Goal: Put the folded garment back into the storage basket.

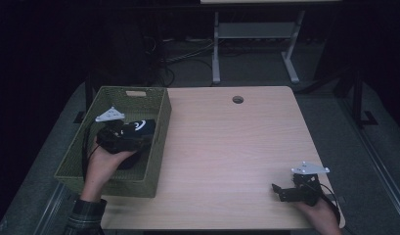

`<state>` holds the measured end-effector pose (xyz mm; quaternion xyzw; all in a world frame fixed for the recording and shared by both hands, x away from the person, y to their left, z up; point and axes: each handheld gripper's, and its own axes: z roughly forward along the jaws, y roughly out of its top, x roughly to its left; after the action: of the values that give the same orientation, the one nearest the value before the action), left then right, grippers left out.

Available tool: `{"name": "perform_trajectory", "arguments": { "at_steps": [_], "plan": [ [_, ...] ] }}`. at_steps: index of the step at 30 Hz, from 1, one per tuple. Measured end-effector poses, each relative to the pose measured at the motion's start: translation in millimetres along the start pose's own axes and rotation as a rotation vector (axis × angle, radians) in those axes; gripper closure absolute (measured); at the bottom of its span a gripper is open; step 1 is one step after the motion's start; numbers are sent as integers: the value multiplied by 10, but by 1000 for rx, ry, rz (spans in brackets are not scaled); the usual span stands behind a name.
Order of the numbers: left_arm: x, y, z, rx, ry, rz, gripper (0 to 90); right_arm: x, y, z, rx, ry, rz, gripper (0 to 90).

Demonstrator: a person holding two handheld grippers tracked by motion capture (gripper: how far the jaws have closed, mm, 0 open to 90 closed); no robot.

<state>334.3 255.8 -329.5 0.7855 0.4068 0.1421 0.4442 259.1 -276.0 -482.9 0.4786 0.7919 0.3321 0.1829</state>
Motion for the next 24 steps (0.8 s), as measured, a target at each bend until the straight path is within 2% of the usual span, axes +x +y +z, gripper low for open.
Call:
{"name": "perform_trajectory", "arguments": {
  "at_steps": [14,16,21,24],
  "plan": [
    [-568,56,394,-21,-119,61,150,0,0,0,0,1,0,14],
    [-641,52,455,-16,-128,75,150,-1,0,1,0,1,0,14],
    [-813,13,598,-27,-150,76,150,0,0,1,0,2,1,13],
    [-909,-33,693,-15,-155,88,150,0,0,1,0,1,0,13]
  ]
}}
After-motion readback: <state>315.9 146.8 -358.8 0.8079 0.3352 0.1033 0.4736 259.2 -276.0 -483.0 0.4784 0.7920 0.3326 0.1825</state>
